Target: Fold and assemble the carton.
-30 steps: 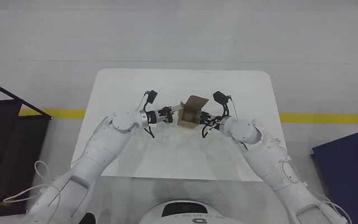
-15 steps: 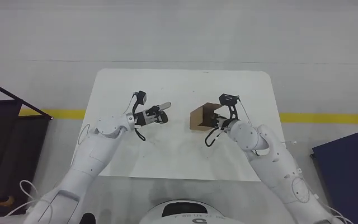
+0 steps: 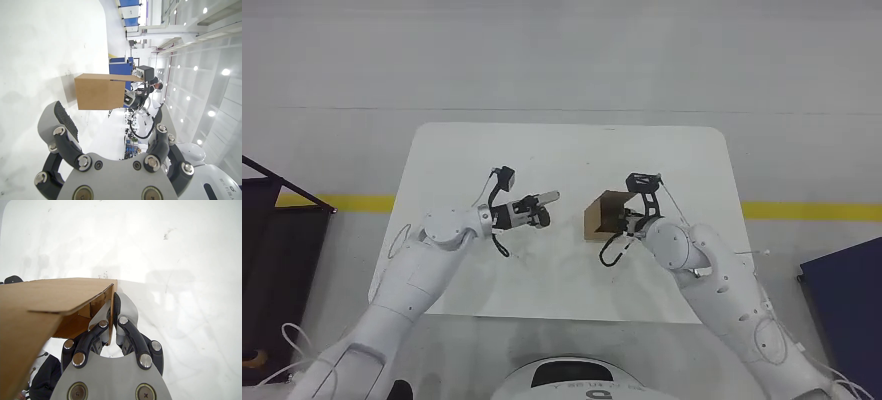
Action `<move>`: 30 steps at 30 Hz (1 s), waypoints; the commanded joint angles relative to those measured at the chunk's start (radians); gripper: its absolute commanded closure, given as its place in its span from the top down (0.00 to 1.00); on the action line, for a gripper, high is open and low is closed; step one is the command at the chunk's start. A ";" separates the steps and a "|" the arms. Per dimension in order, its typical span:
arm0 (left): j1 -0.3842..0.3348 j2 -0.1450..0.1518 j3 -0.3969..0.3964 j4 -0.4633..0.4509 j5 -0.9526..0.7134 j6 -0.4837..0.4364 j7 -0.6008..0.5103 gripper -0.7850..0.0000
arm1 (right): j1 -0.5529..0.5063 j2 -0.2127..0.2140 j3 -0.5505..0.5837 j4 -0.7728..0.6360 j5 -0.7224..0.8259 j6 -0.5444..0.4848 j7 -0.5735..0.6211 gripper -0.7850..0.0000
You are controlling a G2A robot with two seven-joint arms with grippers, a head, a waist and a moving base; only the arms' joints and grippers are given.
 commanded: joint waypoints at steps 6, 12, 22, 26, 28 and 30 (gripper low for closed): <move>-0.028 -0.019 0.089 -0.027 0.108 0.078 0.031 1.00 | 0.006 -0.011 -0.016 -0.013 0.035 -0.012 -0.023 0.76; -0.054 -0.032 0.121 -0.001 0.124 0.086 0.047 1.00 | -0.015 -0.019 0.026 -0.003 0.185 -0.065 -0.072 0.69; -0.119 -0.045 0.141 0.103 0.183 0.135 0.092 1.00 | -0.105 -0.022 0.152 0.085 0.493 -0.285 -0.217 0.71; -0.153 -0.060 0.176 0.118 0.217 0.167 0.102 1.00 | -0.131 -0.021 0.167 0.106 0.553 -0.347 -0.228 0.63; -0.170 -0.070 0.198 0.130 0.221 0.177 0.100 1.00 | -0.130 -0.022 0.161 0.120 0.555 -0.361 -0.224 0.65; -0.185 -0.082 0.216 0.146 0.220 0.181 0.110 1.00 | -0.123 -0.024 0.153 0.135 0.571 -0.378 -0.219 0.68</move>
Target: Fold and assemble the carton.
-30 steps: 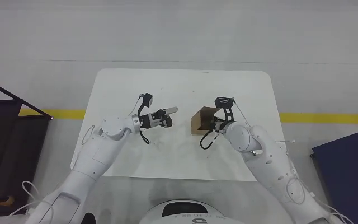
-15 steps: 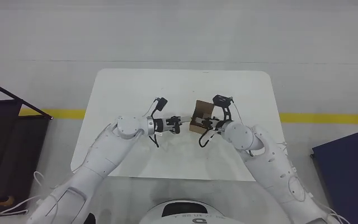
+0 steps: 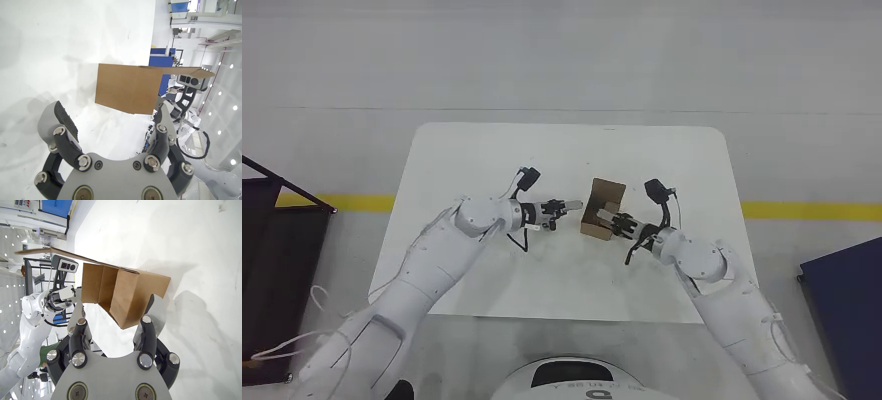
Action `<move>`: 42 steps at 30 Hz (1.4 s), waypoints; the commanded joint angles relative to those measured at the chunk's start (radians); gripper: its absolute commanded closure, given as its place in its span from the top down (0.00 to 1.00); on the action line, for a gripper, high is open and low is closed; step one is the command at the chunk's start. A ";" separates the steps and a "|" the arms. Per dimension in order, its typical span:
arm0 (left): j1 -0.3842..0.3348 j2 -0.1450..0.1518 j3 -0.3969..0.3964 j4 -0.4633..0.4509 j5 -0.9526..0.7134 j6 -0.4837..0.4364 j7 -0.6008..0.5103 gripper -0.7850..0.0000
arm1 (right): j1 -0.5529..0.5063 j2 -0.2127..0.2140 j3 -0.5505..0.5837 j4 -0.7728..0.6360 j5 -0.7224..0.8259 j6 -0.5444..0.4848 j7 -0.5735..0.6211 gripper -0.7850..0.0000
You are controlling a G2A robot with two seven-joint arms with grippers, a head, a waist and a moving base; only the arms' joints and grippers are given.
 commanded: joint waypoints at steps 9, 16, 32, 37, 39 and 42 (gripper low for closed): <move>-0.060 -0.047 0.054 0.108 -0.062 -0.018 -0.013 1.00 | 0.048 -0.011 -0.017 0.096 0.094 -0.085 0.002 0.99; -0.091 -0.070 0.067 0.175 -0.092 -0.045 -0.019 1.00 | 0.072 -0.014 -0.018 0.147 0.138 -0.127 0.018 0.99; -0.107 -0.068 0.002 0.265 -0.153 -0.050 -0.053 1.00 | 0.087 -0.015 -0.024 0.171 0.146 -0.139 0.026 0.92; -0.123 -0.087 0.024 0.282 -0.165 -0.039 -0.071 1.00 | 0.101 -0.017 -0.032 0.181 0.150 -0.133 0.029 0.91; -0.129 -0.093 0.033 0.289 -0.160 -0.041 -0.074 1.00 | 0.109 -0.018 -0.036 0.189 0.154 -0.131 0.031 0.90; -0.137 -0.102 0.046 0.300 -0.148 -0.038 -0.083 0.99 | 0.121 -0.021 -0.042 0.204 0.164 -0.132 0.037 0.90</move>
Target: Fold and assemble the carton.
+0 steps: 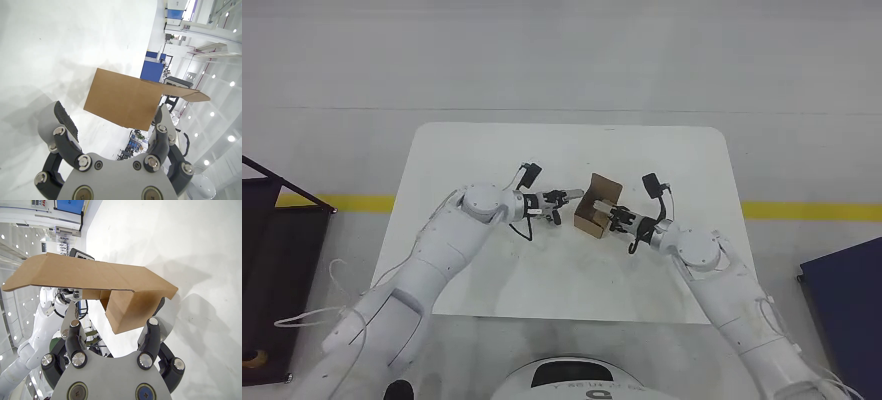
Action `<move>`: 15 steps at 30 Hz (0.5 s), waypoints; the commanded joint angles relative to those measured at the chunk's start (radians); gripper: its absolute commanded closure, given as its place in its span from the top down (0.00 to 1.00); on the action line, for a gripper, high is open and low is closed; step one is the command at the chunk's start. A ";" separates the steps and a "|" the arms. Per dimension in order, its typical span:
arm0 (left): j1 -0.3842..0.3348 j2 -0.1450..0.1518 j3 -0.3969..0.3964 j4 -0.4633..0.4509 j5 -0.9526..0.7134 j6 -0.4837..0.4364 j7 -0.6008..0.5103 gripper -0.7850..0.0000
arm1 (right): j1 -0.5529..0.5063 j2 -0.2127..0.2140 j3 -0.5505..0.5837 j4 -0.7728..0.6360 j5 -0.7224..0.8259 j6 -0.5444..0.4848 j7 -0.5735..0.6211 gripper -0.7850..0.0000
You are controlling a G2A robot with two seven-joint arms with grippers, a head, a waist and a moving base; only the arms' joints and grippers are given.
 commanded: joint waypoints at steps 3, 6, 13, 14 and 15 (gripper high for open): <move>-0.007 -0.008 0.016 0.015 0.021 0.006 -0.014 0.84 | 0.016 -0.003 -0.008 0.021 0.018 -0.007 0.009 0.93; -0.008 -0.014 0.024 0.023 0.031 0.010 -0.016 0.72 | 0.028 -0.006 -0.015 0.040 0.036 -0.019 0.020 0.96; -0.007 -0.018 0.018 0.030 0.034 -0.006 -0.021 0.64 | 0.057 -0.013 -0.037 0.074 0.055 -0.046 0.041 0.95; -0.006 -0.017 0.016 0.028 0.036 -0.008 -0.021 0.64 | 0.061 -0.014 -0.040 0.078 0.054 -0.048 0.042 0.94; -0.005 -0.016 0.013 0.024 0.038 -0.010 -0.021 0.66 | 0.064 -0.015 -0.043 0.082 0.054 -0.049 0.043 0.93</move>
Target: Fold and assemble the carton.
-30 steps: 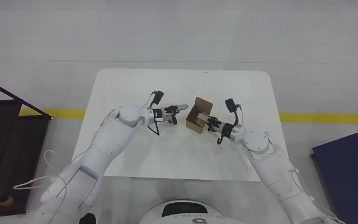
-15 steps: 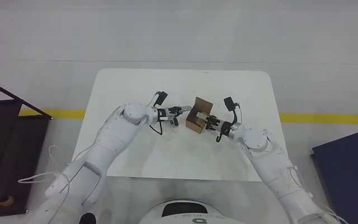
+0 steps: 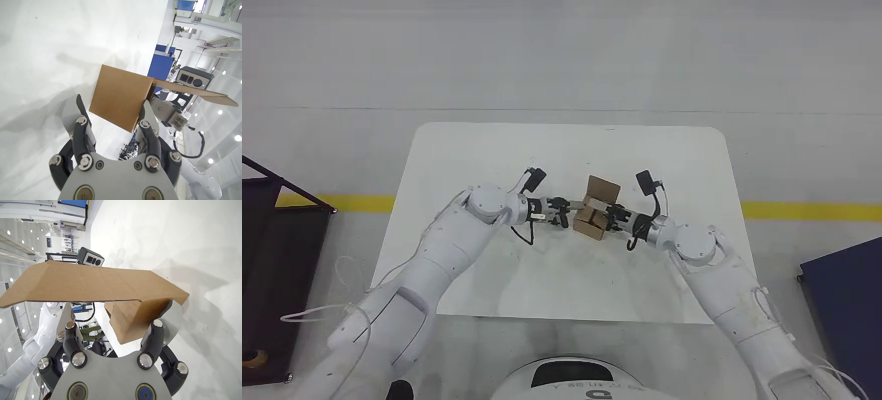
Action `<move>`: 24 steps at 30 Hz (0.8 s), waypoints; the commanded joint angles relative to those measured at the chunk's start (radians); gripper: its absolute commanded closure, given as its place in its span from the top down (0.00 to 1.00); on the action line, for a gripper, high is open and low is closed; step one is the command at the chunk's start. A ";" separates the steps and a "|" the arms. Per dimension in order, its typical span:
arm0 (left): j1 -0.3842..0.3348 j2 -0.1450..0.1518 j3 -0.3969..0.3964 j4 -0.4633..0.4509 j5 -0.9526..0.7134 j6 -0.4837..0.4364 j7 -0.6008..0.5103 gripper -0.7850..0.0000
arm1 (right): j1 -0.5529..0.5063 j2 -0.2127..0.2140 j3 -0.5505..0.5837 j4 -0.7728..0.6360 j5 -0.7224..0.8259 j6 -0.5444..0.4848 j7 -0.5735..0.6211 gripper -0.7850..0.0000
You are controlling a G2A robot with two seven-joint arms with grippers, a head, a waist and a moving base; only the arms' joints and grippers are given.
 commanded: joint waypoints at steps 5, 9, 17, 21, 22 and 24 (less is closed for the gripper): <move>0.005 0.004 0.001 -0.031 0.040 0.008 -0.010 0.70 | 0.014 -0.003 -0.013 0.015 -0.004 -0.005 0.007 0.93; 0.006 0.004 0.014 -0.064 0.093 0.040 0.006 0.71 | 0.019 -0.005 -0.022 0.017 -0.014 -0.003 0.010 0.93; 0.013 0.016 0.019 -0.151 0.193 0.126 0.011 0.49 | 0.021 -0.005 -0.027 0.015 -0.024 0.002 0.010 1.00; 0.028 0.025 0.013 -0.209 0.228 0.182 0.006 0.24 | 0.021 -0.005 -0.028 0.014 -0.025 0.003 0.010 1.00; 0.032 0.027 0.012 -0.223 0.235 0.196 0.005 0.16 | 0.021 -0.005 -0.028 0.014 -0.025 0.003 0.010 1.00; 0.041 0.031 0.006 -0.249 0.246 0.221 0.005 0.00 | 0.021 -0.005 -0.028 0.014 -0.025 0.003 0.010 1.00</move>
